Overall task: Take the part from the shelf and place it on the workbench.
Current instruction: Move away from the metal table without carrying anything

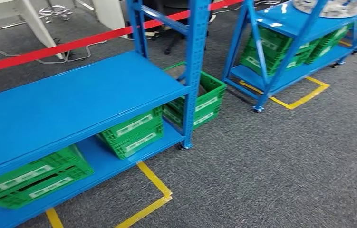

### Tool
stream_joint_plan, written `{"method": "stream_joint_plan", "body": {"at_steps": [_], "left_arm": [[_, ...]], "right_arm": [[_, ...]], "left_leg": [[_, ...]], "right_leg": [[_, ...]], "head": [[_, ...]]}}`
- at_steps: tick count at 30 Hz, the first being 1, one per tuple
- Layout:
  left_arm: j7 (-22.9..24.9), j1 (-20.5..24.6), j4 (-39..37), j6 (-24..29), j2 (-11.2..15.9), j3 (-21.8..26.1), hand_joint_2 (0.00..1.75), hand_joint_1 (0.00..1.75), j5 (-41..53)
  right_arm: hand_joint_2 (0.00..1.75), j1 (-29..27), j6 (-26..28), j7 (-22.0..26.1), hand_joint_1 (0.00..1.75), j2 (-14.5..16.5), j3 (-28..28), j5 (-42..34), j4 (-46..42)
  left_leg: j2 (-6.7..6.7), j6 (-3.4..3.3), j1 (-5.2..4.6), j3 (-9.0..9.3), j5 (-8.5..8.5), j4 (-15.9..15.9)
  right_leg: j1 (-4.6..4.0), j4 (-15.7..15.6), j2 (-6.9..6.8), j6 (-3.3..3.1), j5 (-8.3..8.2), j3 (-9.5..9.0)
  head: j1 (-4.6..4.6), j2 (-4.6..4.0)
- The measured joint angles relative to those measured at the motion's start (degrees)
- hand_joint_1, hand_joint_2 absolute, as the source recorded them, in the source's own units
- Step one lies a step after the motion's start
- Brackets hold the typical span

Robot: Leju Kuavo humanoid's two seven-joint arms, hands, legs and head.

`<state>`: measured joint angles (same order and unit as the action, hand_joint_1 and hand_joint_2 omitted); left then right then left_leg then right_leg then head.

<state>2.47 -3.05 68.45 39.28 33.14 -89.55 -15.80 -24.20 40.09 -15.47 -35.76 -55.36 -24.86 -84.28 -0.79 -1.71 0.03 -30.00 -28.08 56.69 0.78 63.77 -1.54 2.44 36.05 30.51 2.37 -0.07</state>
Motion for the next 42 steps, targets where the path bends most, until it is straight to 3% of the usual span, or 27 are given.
{"method": "stream_joint_plan", "body": {"at_steps": [2, 3, 4, 5, 7, 9, 11, 12, 14, 16, 18, 19, 21, 23, 25, 27, 29, 31, 33, 34, 35, 36, 38, 40, 42], "left_arm": [[0.0, 0.08, 0.01, 0.02, -0.07, 0.02, 0.0, 0.0, 0.0], [0.0, 0.07, 0.01, 0.05, -0.11, 0.03, 0.0, 0.0, 0.0], [0.01, 0.07, 0.01, 0.1, -0.15, 0.03, 0.0, 0.0, -0.01], [0.03, 0.07, 0.02, 0.2, -0.19, 0.03, 0.0, 0.0, -0.02], [0.14, 0.12, 0.07, 0.5, -0.22, 0.03, 0.0, 0.0, -0.11], [0.27, 0.2, 0.28, 0.75, -0.14, 0.04, 0.0, 0.0, -0.49], [0.22, 0.11, 0.59, 0.84, -0.03, 0.03, 0.0, 0.0, -1.47], [0.09, 0.0, 0.75, 0.86, -0.01, 0.02, 0.0, 0.0, -2.05], [-0.32, -0.13, 1.04, 0.85, 0.13, 0.05, 0.0, 0.0, -2.85], [-0.61, -0.16, 1.25, 0.85, 0.22, 0.19, 0.0, 0.0, -3.17], [-0.68, -0.37, 1.4, 0.85, 0.19, 0.47, 0.0, 0.0, -3.25], [-0.69, -0.56, 1.47, 0.86, 0.16, 0.64, 0.0, 0.0, -3.23], [-0.64, -1.01, 1.6, 0.85, 0.15, 1.14, 0.0, 0.0, -3.23], [-0.61, -1.33, 1.85, 0.86, 0.16, 1.71, 0.0, 0.0, -3.29], [-0.8, -1.73, 2.26, 0.87, 0.2, 2.45, 0.0, 0.0, -3.55], [-1.17, -2.48, 2.78, 0.86, 0.26, 3.38, 0.0, 0.0, -4.09], [-1.43, -3.22, 3.31, 0.86, 0.31, 4.2, 0.0, 0.0, -4.54], [-1.52, -3.55, 3.62, 0.85, 0.26, 4.86, 0.0, 0.0, -4.67], [-1.51, -3.63, 3.77, 0.85, 0.16, 5.37, 0.0, 0.0, -4.66], [-1.49, -3.7, 3.82, 0.85, 0.13, 5.56, 0.0, 0.0, -4.64], [-1.44, -3.77, 3.84, 0.85, 0.1, 5.74, 0.0, 0.0, -4.62], [-1.38, -3.85, 3.85, 0.85, 0.08, 5.89, 0.0, 0.0, -4.58], [-1.26, -3.97, 3.94, 0.85, 0.04, 6.23, 0.0, 0.0, -4.5], [-1.21, -4.16, 4.14, 0.85, 0.07, 6.67, 0.0, 0.0, -4.42], [-1.17, -4.6, 4.29, 0.85, 0.14, 7.1, 0.0, 0.0, -4.05]], "right_arm": [[0.0, -0.03, 0.0, -0.03, 0.0, 0.0, -0.07, 0.01, 0.14], [0.0, -0.04, 0.0, -0.03, 0.0, 0.0, -0.12, 0.05, 0.19], [0.0, -0.03, 0.0, -0.03, 0.0, 0.0, -0.17, 0.12, 0.23], [0.0, -0.01, 0.0, -0.03, 0.0, 0.0, -0.22, 0.21, 0.26], [0.0, 0.03, -0.01, -0.05, 0.0, 0.0, -0.42, 0.37, 0.29], [0.0, 0.14, -0.01, -0.14, 0.0, 0.0, -0.74, 0.54, 0.37], [0.0, 0.23, -0.01, -0.25, 0.0, 0.0, -0.9, 0.73, 0.46], [0.0, 0.25, -0.01, -0.29, 0.0, -0.01, -0.92, 0.8, 0.48], [0.0, 0.22, -0.01, -0.28, 0.0, -0.01, -0.96, 0.88, 0.48], [0.0, 0.1, 0.0, -0.27, 0.0, 0.0, -0.97, 0.81, 0.48], [0.0, 0.09, 0.0, -0.27, 0.0, 0.0, -0.98, 0.68, 0.48], [0.0, 0.12, 0.0, -0.27, 0.0, 0.0, -0.99, 0.66, 0.48], [0.0, 0.19, 0.0, -0.27, 0.0, 0.0, -1.02, 0.69, 0.48], [0.0, 0.21, -0.01, -0.27, 0.0, 0.0, -1.03, 0.87, 0.48], [0.0, 0.22, -0.01, -0.28, 0.0, 0.0, -1.02, 1.08, 0.48], [0.0, 0.26, -0.01, -0.33, 0.0, -0.03, -0.96, 1.29, 0.47], [0.0, 0.23, 0.0, -0.37, 0.0, -0.08, -0.93, 1.49, 0.43], [0.0, 0.09, 0.0, -0.49, 0.0, -0.1, -0.96, 1.56, 0.4], [0.0, 0.03, -0.01, -0.64, 0.0, -0.1, -0.99, 1.58, 0.41], [0.0, 0.03, -0.01, -0.68, 0.0, -0.09, -1.01, 1.6, 0.41], [0.0, 0.03, -0.01, -0.71, 0.0, -0.09, -1.03, 1.64, 0.41], [0.0, 0.03, -0.02, -0.74, 0.0, -0.09, -1.04, 1.71, 0.42], [0.0, 0.01, -0.02, -0.79, 0.0, -0.09, -1.03, 1.91, 0.41], [0.0, -0.05, -0.02, -0.89, 0.0, -0.09, -1.03, 2.06, 0.4], [0.0, -0.07, -0.01, -0.97, 0.0, -0.09, -0.97, 2.18, 0.36]], "left_leg": [[1.43, -0.07, 0.05, -0.1, 0.02, 0.03], [2.19, -0.07, 0.06, -0.06, -0.01, 0.04], [2.96, -0.04, 0.09, 0.05, -0.05, 0.06], [3.81, 0.07, 0.16, 0.23, -0.14, 0.08], [5.38, 0.53, 0.22, 0.39, -0.41, 0.22], [6.84, 1.21, 0.27, -0.06, -0.49, 0.52], [8.28, 2.02, 0.49, -0.67, -0.23, 0.63], [8.06, 2.38, 0.55, -0.88, -0.3, 0.79], [5.3, 2.9, 0.41, -2.04, -1.97, 3.41], [2.13, 3.2, 0.36, -5.19, -5.48, 10.21], [1.45, 3.31, 0.45, -8.08, -7.39, 16.22], [1.38, 3.27, 0.47, -8.3, -6.79, 16.68], [0.68, 2.93, 0.4, -5.54, -3.12, 11.33], [-1.82, 2.27, -0.04, -1.91, -0.69, 4.28], [-3.03, 1.66, -0.54, -0.78, -0.57, 1.64], [-1.69, 1.02, -0.48, -0.95, -0.28, 1.25], [-0.45, 0.35, -0.15, -0.86, 0.16, 0.72], [0.74, 0.02, 0.0, -0.93, 0.36, 0.54], [2.18, -0.04, 0.01, -1.03, 0.37, 0.55], [2.98, -0.03, 0.01, -0.96, 0.35, 0.57], [3.82, 0.02, 0.02, -0.84, 0.29, 0.6], [4.64, 0.13, 0.06, -0.68, 0.21, 0.66], [6.17, 0.57, 0.08, -0.68, -0.04, 1.0], [7.61, 1.22, 0.1, -1.08, -0.06, 1.24], [9.06, 1.96, 0.27, -1.45, 0.18, 1.21]], "right_leg": [[0.09, 7.77, 1.36, 0.31, 2.76, 4.11], [0.13, 9.63, 1.46, 0.42, 2.66, 5.39], [0.19, 9.29, 1.49, 0.5, 1.42, 5.67], [0.33, 6.43, 1.81, 0.57, -0.95, 4.74], [0.75, -1.44, 4.22, 0.68, -5.13, 1.61], [0.95, -5.72, 6.28, 0.34, -5.99, -0.42], [0.82, -6.18, 5.56, -0.5, -5.61, -0.87], [0.8, -6.3, 4.84, -0.91, -5.71, -0.98], [0.86, -6.6, 3.24, -1.73, -5.84, -1.2], [0.63, -6.67, 1.55, -2.28, -5.66, -1.39], [0.39, -6.65, -0.19, -2.53, -5.38, -1.47], [0.3, -6.65, -1.03, -2.57, -5.2, -1.49], [0.19, -6.66, -2.6, -2.47, -4.71, -1.84], [-0.01, -6.62, -3.96, -2.03, -4.09, -2.52], [-0.21, -6.63, -5.21, -1.46, -3.7, -3.01], [-0.2, -6.77, -6.15, -0.92, -3.46, -3.54], [-0.06, -5.04, -3.84, -0.43, -1.89, -3.06], [0.08, 1.16, -0.07, -0.15, 1.56, 0.05], [0.11, 8.09, 1.26, 0.0, 3.91, 3.89], [0.12, 9.12, 1.42, 0.04, 3.42, 4.79], [0.15, 7.8, 1.57, 0.06, 1.74, 4.57], [0.23, 4.43, 2.06, 0.05, -0.76, 3.33], [0.58, -2.92, 4.88, -0.03, -4.31, 0.29], [0.7, -5.74, 6.64, -0.32, -4.82, -1.08], [0.6, -5.92, 5.37, -0.95, -4.91, -1.44]], "head": [[0.02, 0.0], [0.0, 0.0], [-0.01, 0.0], [0.01, 0.0], [0.02, 0.0], [-0.03, 0.0], [-0.08, 0.0], [-0.07, 0.0], [-0.33, 0.0], [-0.57, 0.0], [-0.56, 0.0], [-0.57, 0.0], [-0.57, 0.0], [-0.54, 0.0], [-0.49, 0.0], [-0.5, 0.0], [-0.25, 0.0], [0.1, 0.0], [0.16, 0.0], [0.14, 0.0], [0.14, 0.0], [0.15, 0.0], [0.13, 0.0], [0.08, 0.0], [0.07, 0.0]]}}
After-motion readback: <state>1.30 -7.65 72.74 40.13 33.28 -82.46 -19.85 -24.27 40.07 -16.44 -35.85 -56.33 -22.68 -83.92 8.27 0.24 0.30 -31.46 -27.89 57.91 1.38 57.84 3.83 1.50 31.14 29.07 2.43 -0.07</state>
